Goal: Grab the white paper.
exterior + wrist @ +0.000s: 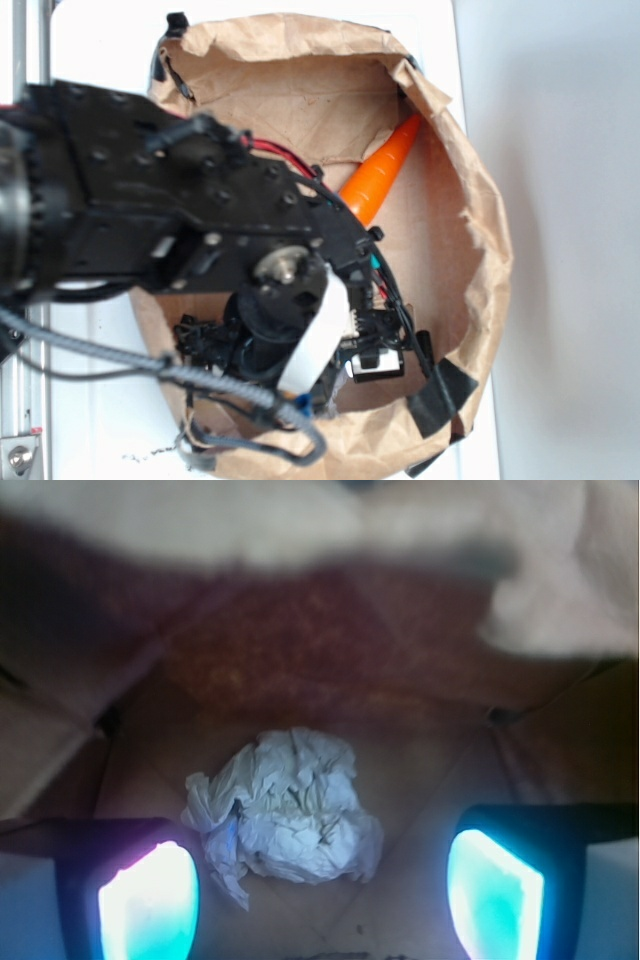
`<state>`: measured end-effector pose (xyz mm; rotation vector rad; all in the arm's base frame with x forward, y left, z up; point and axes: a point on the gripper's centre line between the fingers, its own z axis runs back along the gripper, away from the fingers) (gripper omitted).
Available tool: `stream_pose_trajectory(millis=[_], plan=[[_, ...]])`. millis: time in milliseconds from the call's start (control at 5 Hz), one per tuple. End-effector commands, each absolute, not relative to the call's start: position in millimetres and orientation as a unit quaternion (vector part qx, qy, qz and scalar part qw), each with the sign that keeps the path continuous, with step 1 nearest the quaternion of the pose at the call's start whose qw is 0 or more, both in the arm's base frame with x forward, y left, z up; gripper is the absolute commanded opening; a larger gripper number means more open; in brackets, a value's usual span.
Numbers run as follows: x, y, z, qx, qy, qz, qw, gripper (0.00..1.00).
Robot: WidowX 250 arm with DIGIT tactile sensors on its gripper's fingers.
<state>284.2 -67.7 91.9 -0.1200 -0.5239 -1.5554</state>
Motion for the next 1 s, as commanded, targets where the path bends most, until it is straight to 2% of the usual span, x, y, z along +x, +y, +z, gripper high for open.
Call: stream_pose_trajectory(millis=[0,200,400,600,800], plan=[[274.7,-91.3,90.8,-0.041,-0.193,-0.733,0.651,1.00],[276.9,-100.1,81.8,-0.038,-0.191,-0.737,0.647,1.00],[280.2,-110.4,76.8,-0.056,-0.196,-0.729,0.654,1.00],[287.3,-112.2,65.3,-0.070,-0.180,-0.725,0.662,1.00],[280.3,-115.7,56.0,-0.080,-0.156,-0.715,0.677,1.00]])
